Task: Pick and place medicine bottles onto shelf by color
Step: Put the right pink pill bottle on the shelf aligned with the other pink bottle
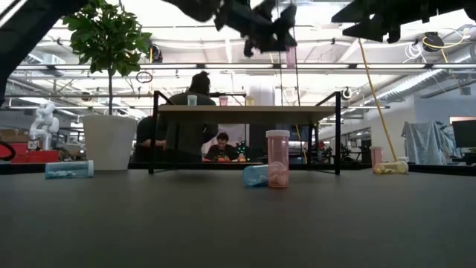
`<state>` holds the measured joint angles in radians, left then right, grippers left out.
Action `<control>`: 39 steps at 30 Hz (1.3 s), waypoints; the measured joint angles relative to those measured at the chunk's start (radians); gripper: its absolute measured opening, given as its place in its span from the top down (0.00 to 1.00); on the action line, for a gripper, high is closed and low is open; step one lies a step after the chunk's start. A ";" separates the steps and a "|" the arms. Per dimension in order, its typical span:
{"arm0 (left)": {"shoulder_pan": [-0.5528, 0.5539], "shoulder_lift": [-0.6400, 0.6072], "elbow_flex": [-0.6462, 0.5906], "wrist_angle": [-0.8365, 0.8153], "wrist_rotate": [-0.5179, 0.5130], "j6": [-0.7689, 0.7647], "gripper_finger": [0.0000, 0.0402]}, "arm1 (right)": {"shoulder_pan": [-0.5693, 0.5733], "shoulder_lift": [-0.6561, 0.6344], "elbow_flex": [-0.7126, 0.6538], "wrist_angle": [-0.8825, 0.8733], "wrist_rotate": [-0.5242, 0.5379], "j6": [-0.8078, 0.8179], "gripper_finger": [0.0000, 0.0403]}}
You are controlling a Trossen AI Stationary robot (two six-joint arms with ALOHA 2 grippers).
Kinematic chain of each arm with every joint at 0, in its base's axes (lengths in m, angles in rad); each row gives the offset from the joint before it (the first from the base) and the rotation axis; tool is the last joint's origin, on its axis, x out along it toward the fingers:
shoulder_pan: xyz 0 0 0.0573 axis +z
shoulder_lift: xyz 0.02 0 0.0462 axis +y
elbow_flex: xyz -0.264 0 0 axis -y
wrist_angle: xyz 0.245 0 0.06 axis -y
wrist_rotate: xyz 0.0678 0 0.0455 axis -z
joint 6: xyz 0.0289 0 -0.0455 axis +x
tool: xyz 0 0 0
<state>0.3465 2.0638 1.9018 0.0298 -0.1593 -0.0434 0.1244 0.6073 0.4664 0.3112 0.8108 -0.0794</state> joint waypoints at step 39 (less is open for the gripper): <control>0.076 -0.068 0.109 -0.210 0.372 -0.156 0.68 | -0.411 0.055 0.234 -0.429 -0.384 0.171 0.18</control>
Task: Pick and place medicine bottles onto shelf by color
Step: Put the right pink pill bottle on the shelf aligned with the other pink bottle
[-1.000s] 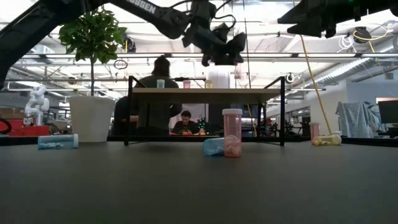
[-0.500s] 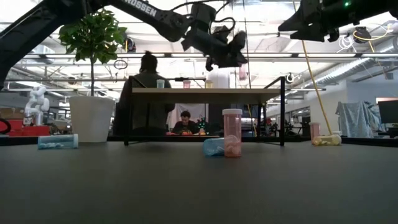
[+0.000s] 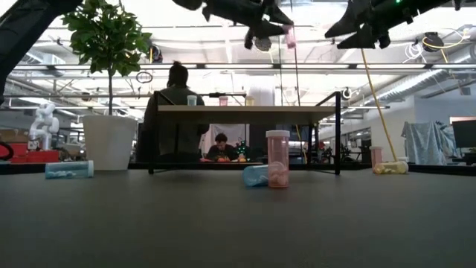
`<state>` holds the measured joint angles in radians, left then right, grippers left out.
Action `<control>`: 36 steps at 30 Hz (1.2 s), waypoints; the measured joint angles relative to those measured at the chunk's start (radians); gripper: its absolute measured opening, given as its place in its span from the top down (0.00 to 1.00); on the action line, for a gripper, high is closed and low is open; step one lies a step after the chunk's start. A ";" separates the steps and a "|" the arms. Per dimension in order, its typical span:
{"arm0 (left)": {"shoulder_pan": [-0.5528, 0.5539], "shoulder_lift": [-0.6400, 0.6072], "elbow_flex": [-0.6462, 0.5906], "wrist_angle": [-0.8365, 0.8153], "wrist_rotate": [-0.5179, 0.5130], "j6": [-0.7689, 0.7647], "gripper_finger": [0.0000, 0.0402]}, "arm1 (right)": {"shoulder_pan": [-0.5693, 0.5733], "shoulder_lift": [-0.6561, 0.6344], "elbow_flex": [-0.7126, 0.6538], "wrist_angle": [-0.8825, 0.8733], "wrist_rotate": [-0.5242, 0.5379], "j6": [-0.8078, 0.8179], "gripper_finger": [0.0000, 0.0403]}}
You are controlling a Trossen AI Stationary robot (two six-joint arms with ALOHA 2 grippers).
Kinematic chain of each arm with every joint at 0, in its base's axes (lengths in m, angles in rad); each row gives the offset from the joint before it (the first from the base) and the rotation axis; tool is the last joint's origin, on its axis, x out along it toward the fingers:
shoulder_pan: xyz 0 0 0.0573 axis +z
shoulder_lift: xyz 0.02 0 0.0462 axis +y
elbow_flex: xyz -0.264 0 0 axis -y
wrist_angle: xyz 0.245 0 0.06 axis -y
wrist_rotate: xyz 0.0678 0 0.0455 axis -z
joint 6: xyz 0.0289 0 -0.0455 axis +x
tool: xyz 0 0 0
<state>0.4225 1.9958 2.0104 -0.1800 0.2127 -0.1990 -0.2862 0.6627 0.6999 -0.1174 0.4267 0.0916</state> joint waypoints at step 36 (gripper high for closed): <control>-0.135 -0.078 -0.038 0.076 0.005 -0.118 0.68 | -0.055 0.028 0.006 0.232 -0.428 0.054 0.18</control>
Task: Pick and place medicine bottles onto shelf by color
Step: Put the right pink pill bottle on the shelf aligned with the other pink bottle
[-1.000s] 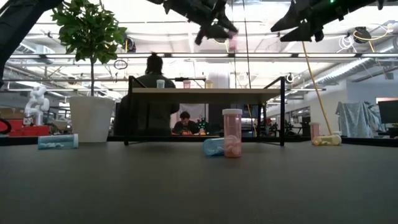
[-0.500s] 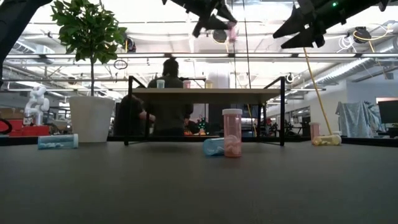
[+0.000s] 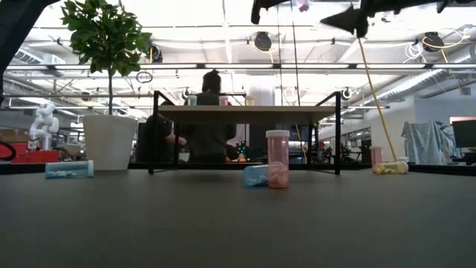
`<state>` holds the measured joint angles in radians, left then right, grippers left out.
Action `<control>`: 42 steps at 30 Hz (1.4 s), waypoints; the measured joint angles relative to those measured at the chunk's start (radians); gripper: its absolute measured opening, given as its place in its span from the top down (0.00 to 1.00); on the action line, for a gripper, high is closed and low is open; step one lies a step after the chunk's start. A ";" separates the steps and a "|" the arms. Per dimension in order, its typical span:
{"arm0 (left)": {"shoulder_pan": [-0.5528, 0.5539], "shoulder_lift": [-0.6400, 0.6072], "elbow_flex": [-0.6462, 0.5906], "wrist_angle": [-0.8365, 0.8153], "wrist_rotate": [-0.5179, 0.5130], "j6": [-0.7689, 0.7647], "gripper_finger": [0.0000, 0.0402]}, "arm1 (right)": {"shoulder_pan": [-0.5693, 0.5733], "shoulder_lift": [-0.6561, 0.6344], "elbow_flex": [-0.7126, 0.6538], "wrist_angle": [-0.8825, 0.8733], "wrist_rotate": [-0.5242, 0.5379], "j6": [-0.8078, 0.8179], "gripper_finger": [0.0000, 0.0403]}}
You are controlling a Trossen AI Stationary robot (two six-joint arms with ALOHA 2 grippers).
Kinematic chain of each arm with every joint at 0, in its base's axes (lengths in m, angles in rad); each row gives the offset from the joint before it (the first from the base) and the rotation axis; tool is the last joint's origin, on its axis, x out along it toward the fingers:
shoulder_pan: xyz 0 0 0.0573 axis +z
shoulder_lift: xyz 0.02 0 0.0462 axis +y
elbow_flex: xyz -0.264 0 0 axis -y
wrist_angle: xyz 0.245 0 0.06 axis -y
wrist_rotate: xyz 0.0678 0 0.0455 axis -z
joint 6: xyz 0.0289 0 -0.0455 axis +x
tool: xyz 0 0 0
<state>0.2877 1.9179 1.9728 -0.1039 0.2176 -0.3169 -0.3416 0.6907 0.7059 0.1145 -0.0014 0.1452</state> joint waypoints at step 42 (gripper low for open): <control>0.077 -0.431 -0.909 0.395 -0.555 0.116 0.68 | 0.000 -0.081 -0.002 -0.237 0.002 -0.057 0.18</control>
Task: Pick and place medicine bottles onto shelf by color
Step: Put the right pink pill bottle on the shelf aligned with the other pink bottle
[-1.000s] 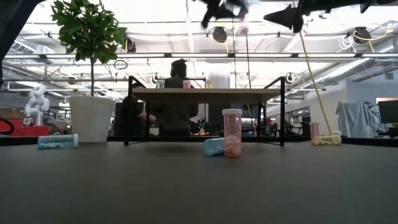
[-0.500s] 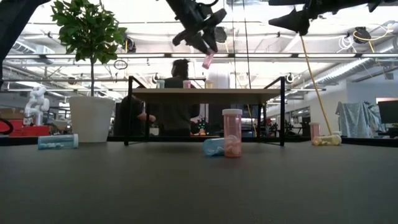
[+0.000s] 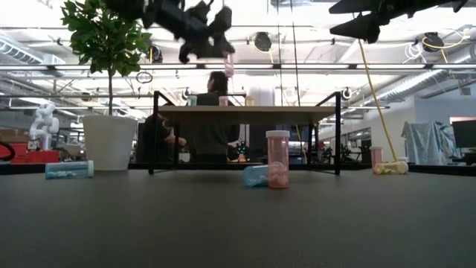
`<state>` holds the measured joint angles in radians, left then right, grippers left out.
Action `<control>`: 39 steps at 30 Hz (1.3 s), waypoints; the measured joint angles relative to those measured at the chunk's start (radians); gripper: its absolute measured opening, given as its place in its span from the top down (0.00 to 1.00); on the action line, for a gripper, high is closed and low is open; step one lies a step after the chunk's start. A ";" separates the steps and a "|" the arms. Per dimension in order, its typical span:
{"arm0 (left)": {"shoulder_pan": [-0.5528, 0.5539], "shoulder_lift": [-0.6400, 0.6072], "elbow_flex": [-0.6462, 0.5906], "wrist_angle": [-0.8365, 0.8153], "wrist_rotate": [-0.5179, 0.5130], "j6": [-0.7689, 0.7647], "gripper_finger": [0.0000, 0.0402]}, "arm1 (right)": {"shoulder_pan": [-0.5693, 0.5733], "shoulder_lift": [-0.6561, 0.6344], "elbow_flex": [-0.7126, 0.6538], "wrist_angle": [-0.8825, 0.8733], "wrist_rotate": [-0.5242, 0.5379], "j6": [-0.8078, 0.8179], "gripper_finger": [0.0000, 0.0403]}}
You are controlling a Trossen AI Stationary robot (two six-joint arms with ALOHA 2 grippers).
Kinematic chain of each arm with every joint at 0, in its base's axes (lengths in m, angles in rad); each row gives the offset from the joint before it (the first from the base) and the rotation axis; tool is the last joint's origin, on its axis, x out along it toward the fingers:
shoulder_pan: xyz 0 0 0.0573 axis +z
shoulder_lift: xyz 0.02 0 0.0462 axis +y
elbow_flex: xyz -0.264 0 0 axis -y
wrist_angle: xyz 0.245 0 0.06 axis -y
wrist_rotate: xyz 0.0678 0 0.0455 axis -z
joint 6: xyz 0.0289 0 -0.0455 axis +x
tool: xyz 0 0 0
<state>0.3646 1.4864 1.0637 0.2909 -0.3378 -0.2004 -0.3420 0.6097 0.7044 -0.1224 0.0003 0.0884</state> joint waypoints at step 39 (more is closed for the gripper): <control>0.093 0.131 -0.104 0.101 0.044 -0.046 0.53 | -0.006 0.035 0.000 0.043 0.029 0.057 0.18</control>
<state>0.4580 1.6172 0.9600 0.3919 -0.2935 -0.2469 -0.3477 0.6445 0.7044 -0.0795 0.0292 0.1452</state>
